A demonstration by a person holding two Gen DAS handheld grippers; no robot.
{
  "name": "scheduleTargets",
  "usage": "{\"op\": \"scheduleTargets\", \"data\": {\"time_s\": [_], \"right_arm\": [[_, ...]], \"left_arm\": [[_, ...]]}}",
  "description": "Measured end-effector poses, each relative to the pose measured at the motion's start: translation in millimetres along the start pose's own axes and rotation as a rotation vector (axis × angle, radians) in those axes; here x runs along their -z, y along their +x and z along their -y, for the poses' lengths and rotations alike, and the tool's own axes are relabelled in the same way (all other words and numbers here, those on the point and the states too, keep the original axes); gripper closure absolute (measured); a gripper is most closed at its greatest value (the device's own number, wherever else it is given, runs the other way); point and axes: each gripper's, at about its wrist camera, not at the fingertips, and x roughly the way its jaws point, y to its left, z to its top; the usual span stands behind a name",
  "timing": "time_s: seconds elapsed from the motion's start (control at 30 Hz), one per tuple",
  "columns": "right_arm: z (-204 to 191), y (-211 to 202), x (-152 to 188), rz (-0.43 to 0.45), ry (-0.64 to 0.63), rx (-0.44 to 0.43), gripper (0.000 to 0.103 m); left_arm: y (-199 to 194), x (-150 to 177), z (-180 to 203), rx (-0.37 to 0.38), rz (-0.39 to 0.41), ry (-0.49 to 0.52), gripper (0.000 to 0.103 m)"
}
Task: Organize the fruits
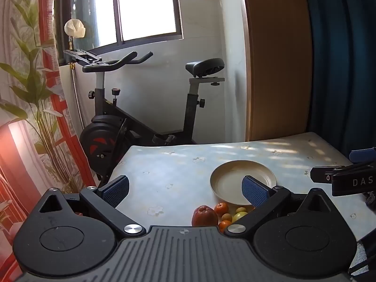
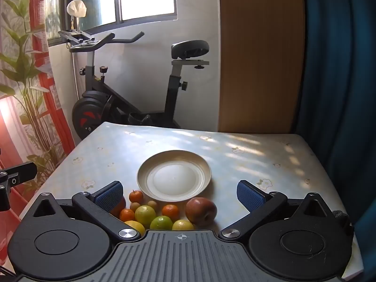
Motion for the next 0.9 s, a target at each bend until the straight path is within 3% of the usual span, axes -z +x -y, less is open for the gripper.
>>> {"op": "scheduleTargets", "data": {"time_s": [0.9], "right_arm": [[-0.4, -4.1, 1.0, 0.011, -0.005, 0.003, 0.0]], "left_arm": [[-2.5, 0.8, 2.1, -0.011, 0.025, -0.004, 0.0]]}}
